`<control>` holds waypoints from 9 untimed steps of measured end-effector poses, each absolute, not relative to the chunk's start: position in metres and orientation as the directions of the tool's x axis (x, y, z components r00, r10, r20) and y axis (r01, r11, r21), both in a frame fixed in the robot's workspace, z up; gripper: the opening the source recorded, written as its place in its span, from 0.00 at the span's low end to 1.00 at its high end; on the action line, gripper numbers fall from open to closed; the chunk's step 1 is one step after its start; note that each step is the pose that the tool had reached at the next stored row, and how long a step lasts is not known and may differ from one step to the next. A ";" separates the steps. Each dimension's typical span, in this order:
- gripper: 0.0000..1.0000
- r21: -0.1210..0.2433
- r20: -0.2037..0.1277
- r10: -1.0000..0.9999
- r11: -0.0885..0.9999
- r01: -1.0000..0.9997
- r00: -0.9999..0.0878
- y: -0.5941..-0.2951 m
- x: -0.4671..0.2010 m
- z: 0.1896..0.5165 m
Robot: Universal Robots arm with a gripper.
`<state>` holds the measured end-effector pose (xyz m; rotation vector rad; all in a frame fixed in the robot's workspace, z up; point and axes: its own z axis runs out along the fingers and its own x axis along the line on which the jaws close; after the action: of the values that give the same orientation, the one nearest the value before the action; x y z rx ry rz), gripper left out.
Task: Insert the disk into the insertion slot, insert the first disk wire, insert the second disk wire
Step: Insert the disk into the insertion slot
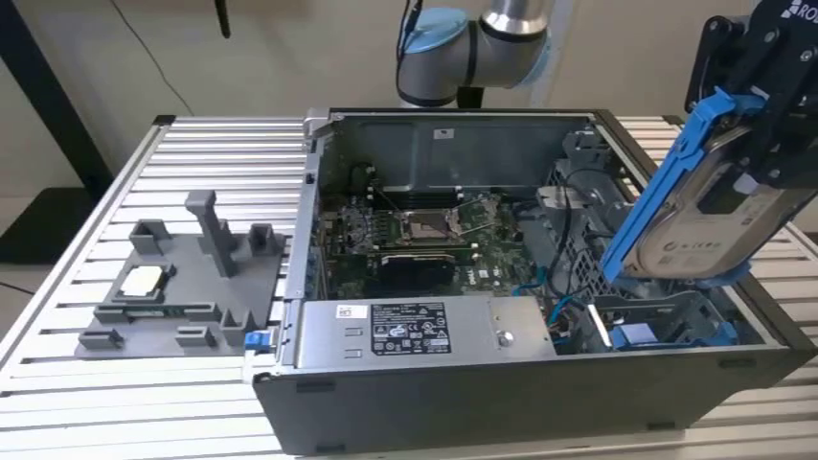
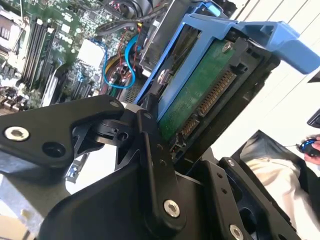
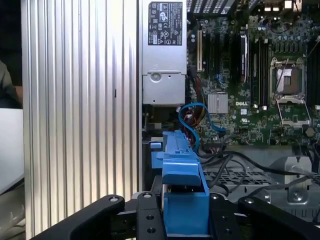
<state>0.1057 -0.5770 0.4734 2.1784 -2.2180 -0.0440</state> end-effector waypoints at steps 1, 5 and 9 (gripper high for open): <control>0.33 0.043 0.003 -1.000 0.018 -0.999 -0.018 -0.577 0.106 0.473; 0.33 0.042 0.003 -1.000 0.018 -0.999 -0.018 -0.577 0.106 0.470; 0.33 0.042 0.003 -1.000 0.018 -0.999 -0.018 -0.577 0.107 0.468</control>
<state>0.1069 -0.5770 0.4677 2.1784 -2.2184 -0.0433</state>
